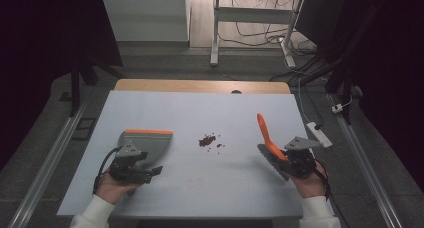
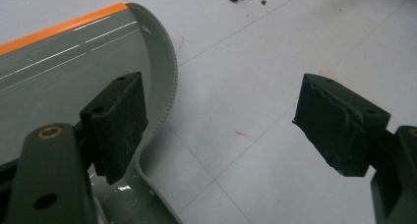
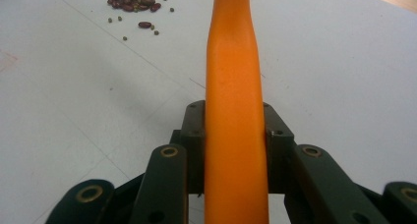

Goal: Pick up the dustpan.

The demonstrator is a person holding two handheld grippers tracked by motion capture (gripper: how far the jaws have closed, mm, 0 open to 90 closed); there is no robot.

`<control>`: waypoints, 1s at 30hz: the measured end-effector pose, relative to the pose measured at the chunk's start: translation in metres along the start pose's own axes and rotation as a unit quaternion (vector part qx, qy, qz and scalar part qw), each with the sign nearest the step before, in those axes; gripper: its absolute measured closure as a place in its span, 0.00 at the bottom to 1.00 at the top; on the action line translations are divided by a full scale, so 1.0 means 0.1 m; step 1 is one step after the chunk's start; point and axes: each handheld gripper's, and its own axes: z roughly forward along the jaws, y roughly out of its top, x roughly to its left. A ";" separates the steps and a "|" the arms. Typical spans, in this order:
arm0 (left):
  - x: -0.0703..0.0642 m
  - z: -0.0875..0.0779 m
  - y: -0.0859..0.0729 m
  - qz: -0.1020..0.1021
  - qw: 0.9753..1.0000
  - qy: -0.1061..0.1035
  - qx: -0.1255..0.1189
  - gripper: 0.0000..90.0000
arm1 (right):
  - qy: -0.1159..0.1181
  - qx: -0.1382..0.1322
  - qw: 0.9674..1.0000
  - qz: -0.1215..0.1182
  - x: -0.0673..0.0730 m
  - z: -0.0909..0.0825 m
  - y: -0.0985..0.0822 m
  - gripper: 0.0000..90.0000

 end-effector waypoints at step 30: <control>-0.11 0.02 0.07 0.010 1.000 -0.013 0.013 0.23 | -0.006 -0.006 1.000 0.004 0.02 0.00 0.01 0.78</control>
